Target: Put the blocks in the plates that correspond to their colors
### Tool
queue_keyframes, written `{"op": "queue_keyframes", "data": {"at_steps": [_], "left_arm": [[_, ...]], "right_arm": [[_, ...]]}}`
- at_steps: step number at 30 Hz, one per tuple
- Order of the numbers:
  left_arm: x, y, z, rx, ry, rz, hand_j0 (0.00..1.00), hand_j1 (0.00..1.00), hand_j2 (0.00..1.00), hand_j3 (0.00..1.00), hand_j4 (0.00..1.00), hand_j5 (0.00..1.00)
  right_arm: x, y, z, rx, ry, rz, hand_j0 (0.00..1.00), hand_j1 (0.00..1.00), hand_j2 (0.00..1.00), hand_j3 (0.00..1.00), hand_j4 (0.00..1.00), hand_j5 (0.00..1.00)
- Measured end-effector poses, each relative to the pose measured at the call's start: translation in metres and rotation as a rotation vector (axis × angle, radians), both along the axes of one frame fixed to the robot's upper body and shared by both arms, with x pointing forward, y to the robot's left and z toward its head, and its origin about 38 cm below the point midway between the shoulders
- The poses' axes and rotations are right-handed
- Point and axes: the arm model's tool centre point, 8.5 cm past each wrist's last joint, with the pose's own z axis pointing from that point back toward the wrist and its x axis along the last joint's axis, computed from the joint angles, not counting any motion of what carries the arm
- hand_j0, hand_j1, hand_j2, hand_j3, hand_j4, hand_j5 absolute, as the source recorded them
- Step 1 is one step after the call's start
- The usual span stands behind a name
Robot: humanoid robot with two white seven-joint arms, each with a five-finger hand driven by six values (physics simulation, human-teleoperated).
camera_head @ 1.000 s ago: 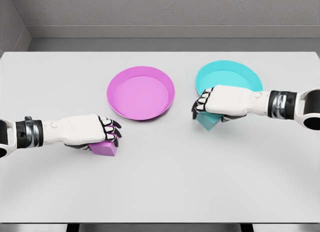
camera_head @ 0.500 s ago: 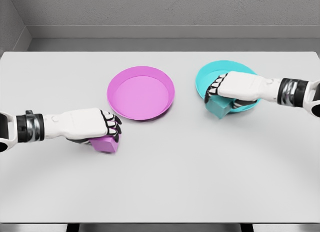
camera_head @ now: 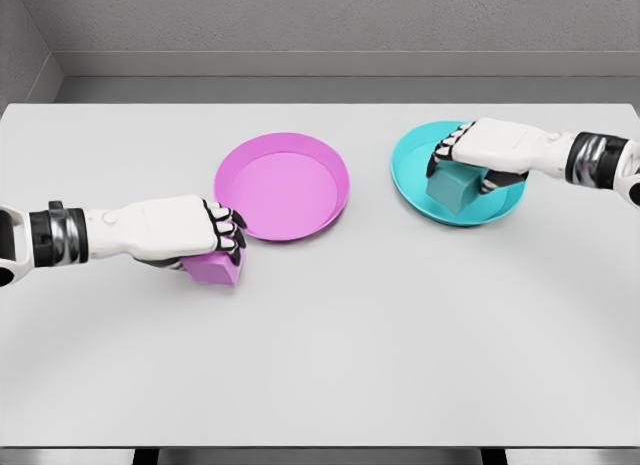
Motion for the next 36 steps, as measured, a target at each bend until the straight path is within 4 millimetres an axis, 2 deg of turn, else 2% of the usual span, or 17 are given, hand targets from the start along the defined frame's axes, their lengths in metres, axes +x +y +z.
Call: {"op": "queue_keyframes", "data": {"at_steps": [5, 7, 8, 10, 11, 23, 27, 30, 32, 36], "left_arm": [[0.003, -0.001, 0.003, -0.001, -0.007, 0.001, 0.59, 0.59, 0.59, 0.59, 0.59, 0.59], [0.006, -0.002, 0.005, -0.004, -0.014, 0.003, 0.59, 0.59, 0.59, 0.59, 0.59, 0.59], [0.007, -0.003, 0.007, -0.005, -0.018, 0.003, 0.59, 0.59, 0.59, 0.59, 0.59, 0.59], [0.011, -0.004, 0.009, -0.009, -0.026, 0.005, 0.59, 0.59, 0.59, 0.59, 0.59, 0.59], [0.012, -0.005, 0.010, -0.012, -0.027, 0.006, 0.59, 0.59, 0.59, 0.59, 0.59, 0.59], [0.031, -0.022, 0.022, -0.033, -0.057, 0.001, 0.59, 0.59, 0.59, 0.59, 0.59, 0.59], [0.035, -0.027, 0.024, -0.042, -0.061, -0.003, 0.59, 0.59, 0.59, 0.59, 0.59, 0.59], [0.038, -0.029, 0.027, -0.046, -0.067, -0.002, 0.59, 0.59, 0.59, 0.59, 0.59, 0.59], [0.041, -0.031, 0.026, -0.051, -0.066, -0.001, 0.59, 0.59, 0.59, 0.59, 0.59, 0.59], [0.046, -0.035, 0.030, -0.057, -0.075, 0.002, 0.59, 0.59, 0.59, 0.59, 0.59, 0.59]], "right_arm": [[0.011, -0.006, 0.002, 0.006, 0.002, -0.035, 0.64, 0.64, 0.64, 0.64, 0.64, 0.64], [0.015, -0.006, 0.003, 0.011, 0.003, -0.044, 0.68, 0.68, 0.68, 0.68, 0.68, 0.68], [0.017, -0.006, 0.003, 0.013, 0.004, -0.049, 0.73, 0.73, 0.73, 0.73, 0.73, 0.73], [0.020, -0.007, 0.002, 0.018, 0.008, -0.060, 0.96, 0.96, 0.96, 0.96, 0.96, 0.96], [0.021, -0.007, 0.000, 0.021, 0.011, -0.063, 0.99, 0.99, 0.99, 0.99, 0.99, 0.99], [0.022, -0.007, -0.003, 0.031, 0.018, -0.070, 0.99, 0.99, 0.99, 0.99, 0.99, 0.99], [0.011, -0.025, 0.000, 0.040, 0.005, -0.093, 0.99, 0.99, 0.99, 0.99, 0.99, 0.99], [0.002, -0.039, 0.023, 0.048, -0.053, -0.101, 0.99, 0.99, 0.99, 0.99, 0.99, 0.99], [-0.003, -0.047, 0.030, 0.051, -0.074, -0.106, 0.99, 0.99, 0.99, 0.99, 0.99, 0.99], [-0.022, -0.060, 0.028, 0.072, -0.086, -0.122, 0.99, 0.99, 0.99, 0.99, 0.99, 0.99]]}}
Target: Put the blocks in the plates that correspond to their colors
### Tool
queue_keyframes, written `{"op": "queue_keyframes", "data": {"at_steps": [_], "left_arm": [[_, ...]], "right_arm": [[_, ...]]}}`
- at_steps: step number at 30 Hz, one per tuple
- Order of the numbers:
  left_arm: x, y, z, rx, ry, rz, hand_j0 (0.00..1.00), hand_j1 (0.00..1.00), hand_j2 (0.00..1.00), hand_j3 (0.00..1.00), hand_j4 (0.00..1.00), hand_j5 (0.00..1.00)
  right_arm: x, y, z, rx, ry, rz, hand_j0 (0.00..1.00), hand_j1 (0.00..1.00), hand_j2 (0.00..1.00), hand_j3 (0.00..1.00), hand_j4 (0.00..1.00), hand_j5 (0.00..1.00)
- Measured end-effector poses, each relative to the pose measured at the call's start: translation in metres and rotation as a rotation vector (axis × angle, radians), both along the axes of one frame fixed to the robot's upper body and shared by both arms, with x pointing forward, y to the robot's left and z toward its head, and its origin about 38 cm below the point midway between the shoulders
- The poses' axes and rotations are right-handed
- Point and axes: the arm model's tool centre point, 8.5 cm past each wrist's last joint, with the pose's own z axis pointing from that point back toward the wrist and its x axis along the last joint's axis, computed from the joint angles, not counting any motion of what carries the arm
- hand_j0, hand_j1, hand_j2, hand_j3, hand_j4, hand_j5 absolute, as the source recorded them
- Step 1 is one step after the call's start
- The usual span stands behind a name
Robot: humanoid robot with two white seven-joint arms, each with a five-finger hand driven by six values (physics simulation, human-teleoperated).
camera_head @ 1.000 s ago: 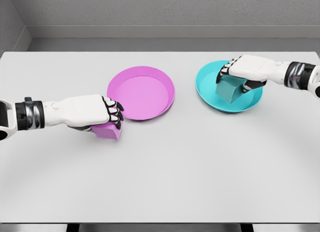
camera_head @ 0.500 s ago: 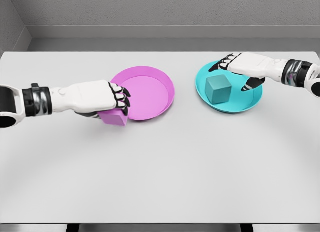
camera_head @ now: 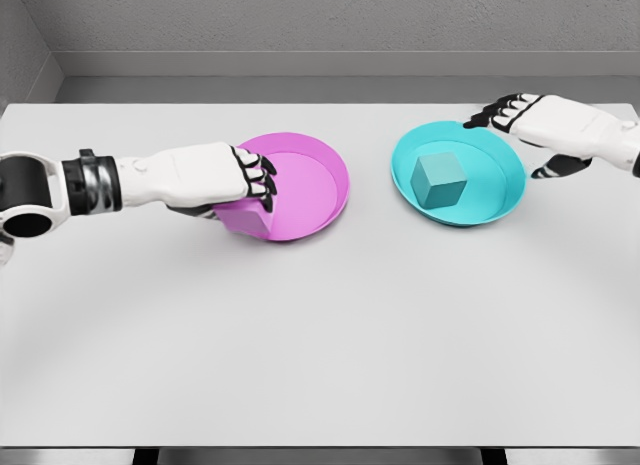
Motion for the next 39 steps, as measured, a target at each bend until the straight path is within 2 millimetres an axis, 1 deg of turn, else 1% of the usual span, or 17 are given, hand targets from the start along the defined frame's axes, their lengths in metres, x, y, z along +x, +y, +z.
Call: {"op": "queue_keyframes", "data": {"at_steps": [3, 5, 8, 10, 13, 14, 17, 20, 21, 22, 24, 26, 27, 30, 32, 37, 39], "left_arm": [[0.005, -0.002, 0.004, -0.008, -0.008, 0.005, 0.59, 0.59, 0.59, 0.59, 0.59, 0.59], [0.010, -0.004, 0.006, -0.012, -0.013, 0.011, 0.59, 0.59, 0.59, 0.59, 0.59, 0.59], [0.019, -0.005, 0.006, -0.012, -0.011, 0.026, 0.59, 0.59, 0.59, 0.59, 0.59, 0.59], [0.024, -0.007, 0.005, -0.013, -0.003, 0.035, 0.59, 0.59, 0.59, 0.59, 0.59, 0.59], [0.034, -0.012, 0.008, -0.016, -0.005, 0.045, 0.60, 0.60, 0.60, 0.60, 0.60, 0.60], [0.036, -0.014, 0.005, -0.013, 0.004, 0.048, 0.60, 0.60, 0.60, 0.60, 0.60, 0.60], [0.043, -0.016, 0.002, -0.009, 0.017, 0.061, 0.60, 0.60, 0.60, 0.60, 0.60, 0.60], [0.048, -0.016, 0.000, -0.007, 0.026, 0.074, 0.62, 0.62, 0.62, 0.62, 0.62, 0.62], [0.049, -0.016, -0.002, -0.008, 0.031, 0.077, 0.62, 0.62, 0.62, 0.62, 0.62, 0.62], [0.050, -0.016, -0.003, -0.008, 0.035, 0.080, 0.65, 0.65, 0.65, 0.65, 0.65, 0.65], [0.052, -0.019, -0.003, -0.011, 0.035, 0.079, 0.69, 0.69, 0.69, 0.69, 0.69, 0.69], [0.053, -0.022, -0.002, -0.015, 0.035, 0.076, 0.95, 0.95, 0.95, 0.95, 0.95, 0.95], [0.053, -0.023, -0.001, -0.018, 0.034, 0.074, 1.00, 1.00, 1.00, 1.00, 1.00, 1.00], [0.055, -0.025, 0.001, -0.024, 0.032, 0.074, 1.00, 1.00, 1.00, 1.00, 1.00, 1.00], [0.057, -0.024, 0.005, -0.027, 0.026, 0.079, 1.00, 1.00, 1.00, 1.00, 1.00, 1.00], [0.066, -0.018, 0.011, -0.028, 0.020, 0.105, 1.00, 1.00, 1.00, 1.00, 1.00, 1.00], [0.066, -0.016, 0.011, -0.030, 0.022, 0.110, 1.00, 1.00, 1.00, 1.00, 1.00, 1.00]], "right_arm": [[-0.014, -0.006, -0.003, 0.021, -0.011, -0.009, 0.99, 0.99, 0.99, 0.99, 0.99, 0.99], [-0.021, -0.009, 0.002, 0.035, -0.033, -0.011, 0.99, 0.99, 0.99, 0.99, 0.99, 0.99], [-0.034, -0.015, 0.000, 0.053, -0.042, -0.023, 0.99, 0.99, 0.99, 0.99, 0.99, 0.99], [-0.039, -0.019, 0.003, 0.064, -0.056, -0.034, 0.99, 0.99, 0.99, 0.99, 0.99, 0.99], [-0.047, -0.029, 0.001, 0.077, -0.062, -0.062, 0.99, 0.99, 0.99, 0.99, 0.99, 0.99], [-0.049, -0.032, 0.002, 0.079, -0.065, -0.067, 0.99, 0.99, 0.99, 0.99, 0.99, 0.99], [-0.054, -0.033, -0.001, 0.082, -0.061, -0.071, 0.99, 0.99, 0.99, 0.99, 0.99, 0.99], [-0.060, -0.034, -0.011, 0.083, -0.040, -0.074, 0.99, 0.99, 0.99, 0.99, 0.99, 0.99], [-0.066, -0.036, -0.019, 0.084, -0.021, -0.081, 0.99, 0.99, 0.99, 0.99, 0.99, 0.99], [-0.073, -0.038, -0.026, 0.086, -0.008, -0.086, 0.99, 0.99, 0.99, 0.99, 0.99, 0.99], [-0.079, -0.039, -0.022, 0.094, -0.024, -0.090, 0.99, 0.99, 0.99, 0.99, 0.99, 0.99], [-0.081, -0.041, -0.015, 0.100, -0.045, -0.094, 0.99, 0.99, 0.99, 0.99, 0.99, 0.99], [-0.083, -0.043, -0.016, 0.102, -0.045, -0.099, 0.99, 0.99, 0.99, 0.99, 0.99, 0.99], [-0.088, -0.047, -0.015, 0.116, -0.053, -0.116, 0.99, 0.99, 0.99, 0.99, 0.99, 0.99], [-0.096, -0.047, -0.022, 0.119, -0.038, -0.117, 0.99, 0.99, 0.99, 0.99, 0.99, 0.99], [-0.104, -0.038, -0.009, 0.143, -0.094, -0.097, 0.99, 0.99, 0.99, 0.99, 0.99, 0.99], [-0.106, -0.034, -0.009, 0.154, -0.097, -0.089, 0.99, 0.99, 0.99, 0.99, 0.99, 0.99]]}}
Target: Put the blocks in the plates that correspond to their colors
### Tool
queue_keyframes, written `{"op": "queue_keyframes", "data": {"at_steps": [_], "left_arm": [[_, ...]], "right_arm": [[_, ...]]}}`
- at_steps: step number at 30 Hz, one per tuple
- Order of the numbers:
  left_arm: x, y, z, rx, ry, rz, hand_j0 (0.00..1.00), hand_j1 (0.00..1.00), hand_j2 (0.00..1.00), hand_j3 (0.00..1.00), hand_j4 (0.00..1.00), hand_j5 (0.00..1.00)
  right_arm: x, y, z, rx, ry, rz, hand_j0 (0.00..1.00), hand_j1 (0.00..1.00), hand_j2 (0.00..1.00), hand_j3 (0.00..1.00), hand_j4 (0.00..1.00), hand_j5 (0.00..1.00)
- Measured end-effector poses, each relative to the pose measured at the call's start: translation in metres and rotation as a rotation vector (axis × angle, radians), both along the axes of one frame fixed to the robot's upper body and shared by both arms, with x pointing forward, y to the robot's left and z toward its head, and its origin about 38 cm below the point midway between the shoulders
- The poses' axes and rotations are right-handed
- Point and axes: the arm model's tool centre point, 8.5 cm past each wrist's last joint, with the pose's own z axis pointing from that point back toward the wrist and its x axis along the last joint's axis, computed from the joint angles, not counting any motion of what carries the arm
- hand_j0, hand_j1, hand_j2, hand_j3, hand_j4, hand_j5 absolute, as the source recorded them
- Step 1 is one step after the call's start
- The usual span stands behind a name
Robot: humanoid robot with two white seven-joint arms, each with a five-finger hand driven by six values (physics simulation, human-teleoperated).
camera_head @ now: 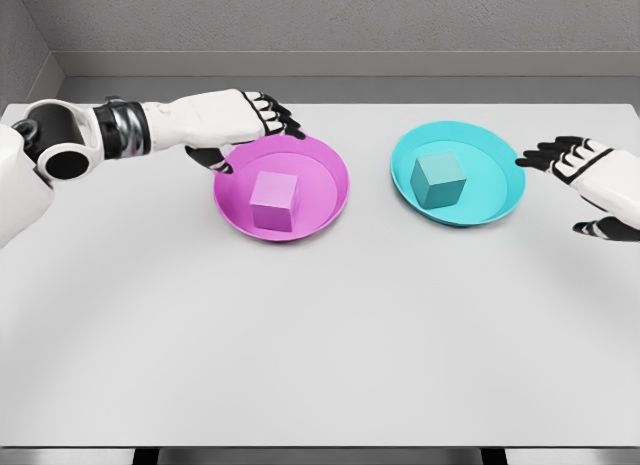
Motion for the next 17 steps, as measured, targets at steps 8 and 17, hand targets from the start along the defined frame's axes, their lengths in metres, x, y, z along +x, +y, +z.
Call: {"op": "queue_keyframes", "data": {"at_steps": [8, 17], "left_arm": [[0.000, 0.064, 0.014, -0.016, 0.010, 0.116, 1.00, 1.00, 1.00, 1.00, 1.00, 1.00], [0.000, 0.159, 0.028, 0.039, 0.006, 0.321, 1.00, 1.00, 1.00, 1.00, 1.00, 1.00]], "right_arm": [[-0.003, 0.008, 0.002, 0.021, -0.012, 0.019, 0.99, 0.99, 0.99, 0.99, 0.99, 0.99], [-0.005, 0.007, 0.000, 0.020, -0.004, 0.019, 1.00, 1.00, 1.00, 1.00, 1.00, 1.00]]}}
